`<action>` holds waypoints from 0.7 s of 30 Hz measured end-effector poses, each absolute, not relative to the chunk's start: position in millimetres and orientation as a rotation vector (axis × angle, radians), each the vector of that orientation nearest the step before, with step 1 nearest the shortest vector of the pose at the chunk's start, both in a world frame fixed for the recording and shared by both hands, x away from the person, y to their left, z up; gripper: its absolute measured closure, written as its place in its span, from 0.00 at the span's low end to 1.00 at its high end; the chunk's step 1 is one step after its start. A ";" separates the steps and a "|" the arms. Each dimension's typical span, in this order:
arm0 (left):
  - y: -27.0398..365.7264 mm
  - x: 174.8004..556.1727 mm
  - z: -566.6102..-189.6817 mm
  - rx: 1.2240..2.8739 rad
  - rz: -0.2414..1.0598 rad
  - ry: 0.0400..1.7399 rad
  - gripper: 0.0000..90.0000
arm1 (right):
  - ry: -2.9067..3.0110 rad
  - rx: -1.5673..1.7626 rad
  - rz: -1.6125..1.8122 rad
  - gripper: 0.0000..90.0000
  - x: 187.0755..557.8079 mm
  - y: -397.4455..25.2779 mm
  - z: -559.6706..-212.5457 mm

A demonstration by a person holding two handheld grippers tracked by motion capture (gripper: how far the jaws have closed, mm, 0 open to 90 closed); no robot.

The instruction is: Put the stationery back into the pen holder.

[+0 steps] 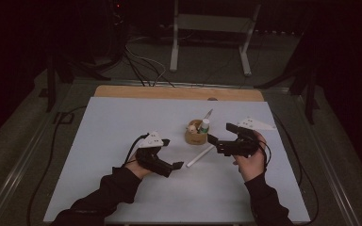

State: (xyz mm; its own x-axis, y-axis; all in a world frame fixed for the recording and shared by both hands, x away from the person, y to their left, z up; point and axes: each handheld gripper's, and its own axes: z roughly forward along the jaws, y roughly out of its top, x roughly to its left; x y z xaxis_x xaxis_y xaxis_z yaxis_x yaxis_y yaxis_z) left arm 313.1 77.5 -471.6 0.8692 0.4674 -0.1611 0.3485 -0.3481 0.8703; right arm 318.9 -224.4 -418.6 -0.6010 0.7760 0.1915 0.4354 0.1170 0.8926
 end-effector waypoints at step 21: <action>32.2 319.1 -490.9 1.971 0.174 0.695 0.01 | 2.070 1.185 1.478 0.08 318.0 -225.1 -418.3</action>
State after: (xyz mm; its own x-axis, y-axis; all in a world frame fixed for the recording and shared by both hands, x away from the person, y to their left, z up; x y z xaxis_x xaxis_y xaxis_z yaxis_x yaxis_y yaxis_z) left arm 319.1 32.2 -490.9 0.8247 0.5397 -0.1693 0.3961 -0.3375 0.8539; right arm 318.0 -225.1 -418.3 -0.5974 0.7793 0.1892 0.4318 0.1138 0.8947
